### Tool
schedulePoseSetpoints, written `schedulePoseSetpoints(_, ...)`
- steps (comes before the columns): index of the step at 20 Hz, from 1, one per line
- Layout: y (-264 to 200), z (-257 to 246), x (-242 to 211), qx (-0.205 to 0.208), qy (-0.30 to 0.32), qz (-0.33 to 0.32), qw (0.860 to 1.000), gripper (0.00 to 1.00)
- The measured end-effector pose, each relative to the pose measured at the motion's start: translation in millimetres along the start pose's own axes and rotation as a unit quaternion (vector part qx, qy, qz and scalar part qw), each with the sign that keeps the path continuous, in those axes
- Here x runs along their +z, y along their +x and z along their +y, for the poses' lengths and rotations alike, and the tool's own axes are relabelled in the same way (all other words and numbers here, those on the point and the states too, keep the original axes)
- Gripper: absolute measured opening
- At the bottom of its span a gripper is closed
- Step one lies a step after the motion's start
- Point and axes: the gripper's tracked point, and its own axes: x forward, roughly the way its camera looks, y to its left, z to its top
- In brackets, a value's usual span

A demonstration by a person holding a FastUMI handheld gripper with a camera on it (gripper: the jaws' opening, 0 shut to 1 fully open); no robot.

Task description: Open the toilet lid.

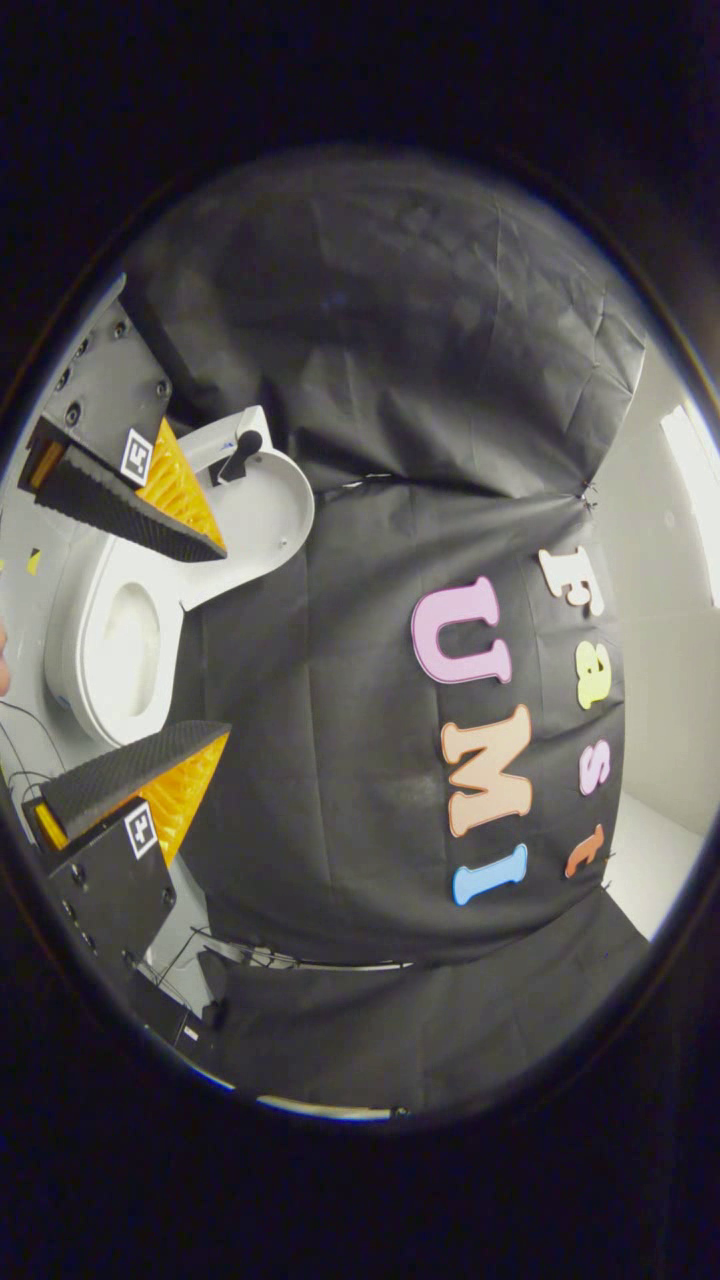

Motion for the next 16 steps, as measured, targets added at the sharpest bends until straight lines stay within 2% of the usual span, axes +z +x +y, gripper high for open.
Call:
schedulePoseSetpoints(6, -5.5, 0.3, 0.8, -0.005, -0.029, 0.0, 1.0, 0.98)
schedulePoseSetpoints(13, -1.6, 1.3, -13.4, 0.002, -0.028, 0.019, 0.999, 0.99)
schedulePoseSetpoints(16, -2.1, -6.8, -19.3, -0.01, -0.032, 0.026, 0.999, 0.99)
